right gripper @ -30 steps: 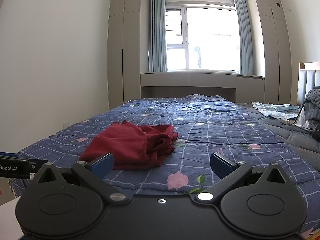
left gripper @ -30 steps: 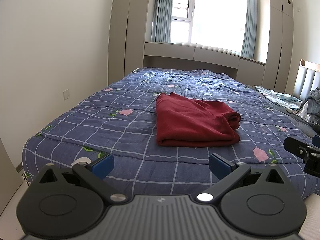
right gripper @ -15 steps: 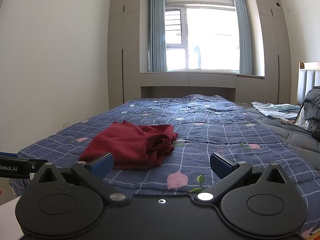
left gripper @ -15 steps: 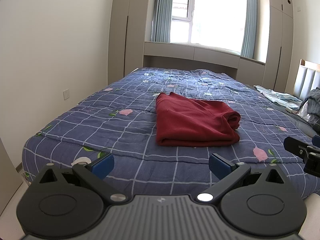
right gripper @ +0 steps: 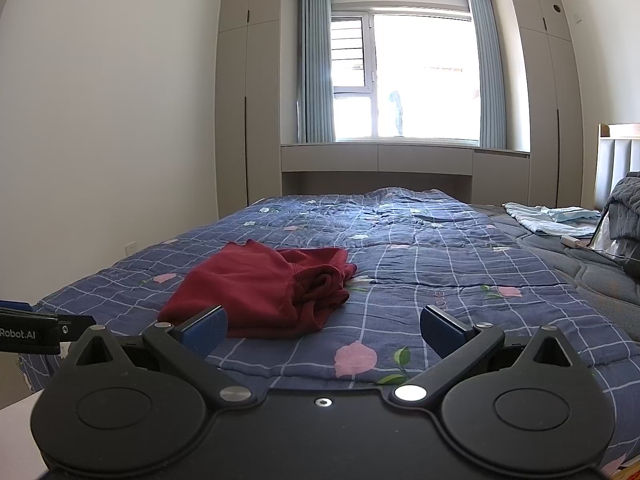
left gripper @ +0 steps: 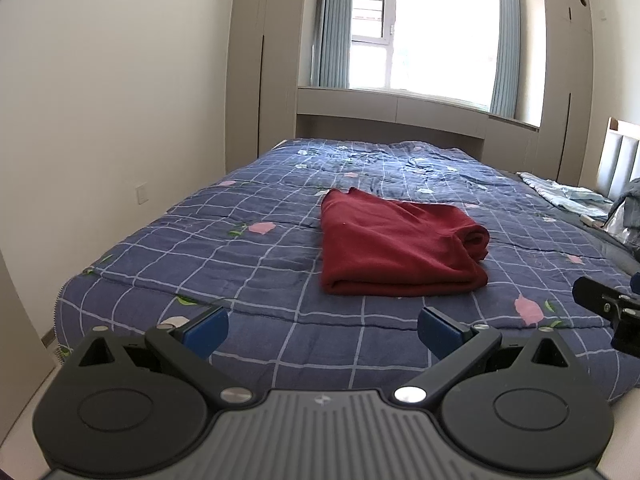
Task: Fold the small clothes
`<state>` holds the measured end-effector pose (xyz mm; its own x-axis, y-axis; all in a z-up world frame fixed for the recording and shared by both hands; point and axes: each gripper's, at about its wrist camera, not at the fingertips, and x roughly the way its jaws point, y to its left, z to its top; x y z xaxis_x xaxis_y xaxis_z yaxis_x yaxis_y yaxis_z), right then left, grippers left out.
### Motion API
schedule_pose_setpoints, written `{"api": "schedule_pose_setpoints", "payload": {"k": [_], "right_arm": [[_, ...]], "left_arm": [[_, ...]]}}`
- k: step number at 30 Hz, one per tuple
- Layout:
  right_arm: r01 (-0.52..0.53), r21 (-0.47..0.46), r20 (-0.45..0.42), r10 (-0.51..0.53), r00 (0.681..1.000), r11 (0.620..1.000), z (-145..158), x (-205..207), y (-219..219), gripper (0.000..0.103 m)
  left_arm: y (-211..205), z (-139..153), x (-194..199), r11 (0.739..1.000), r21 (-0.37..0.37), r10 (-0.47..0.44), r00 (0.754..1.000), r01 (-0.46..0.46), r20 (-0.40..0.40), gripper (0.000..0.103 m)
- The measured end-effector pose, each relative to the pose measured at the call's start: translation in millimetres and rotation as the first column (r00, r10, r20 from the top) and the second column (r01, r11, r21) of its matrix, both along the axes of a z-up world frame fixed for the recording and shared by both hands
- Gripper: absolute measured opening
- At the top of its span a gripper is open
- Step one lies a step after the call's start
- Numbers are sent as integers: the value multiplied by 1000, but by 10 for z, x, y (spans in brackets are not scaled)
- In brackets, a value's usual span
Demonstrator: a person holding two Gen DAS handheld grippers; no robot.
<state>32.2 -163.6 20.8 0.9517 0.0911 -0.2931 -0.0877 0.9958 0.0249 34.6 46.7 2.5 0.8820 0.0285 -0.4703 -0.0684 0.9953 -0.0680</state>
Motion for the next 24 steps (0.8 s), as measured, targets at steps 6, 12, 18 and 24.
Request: {"api": "schedule_pose_setpoints", "payload": {"k": [6, 12, 18, 24], "right_arm": [[-1, 0, -1, 1, 1000, 1000, 2, 0, 1, 102], [-2, 0, -1, 2, 1000, 1000, 4, 0, 1, 102], [-2, -1, -1, 2, 1000, 1000, 9, 0, 3, 102], [-2, 1, -3, 2, 1000, 1000, -1, 1, -1, 102]], "left_arm": [[23, 19, -1, 1000, -6, 10, 1000, -10, 8, 103], [31, 21, 10, 1000, -6, 14, 1000, -14, 3, 103], [25, 16, 15, 1000, -4, 9, 1000, -9, -4, 103], [21, 15, 17, 1000, 2, 4, 1000, -4, -7, 103]]}}
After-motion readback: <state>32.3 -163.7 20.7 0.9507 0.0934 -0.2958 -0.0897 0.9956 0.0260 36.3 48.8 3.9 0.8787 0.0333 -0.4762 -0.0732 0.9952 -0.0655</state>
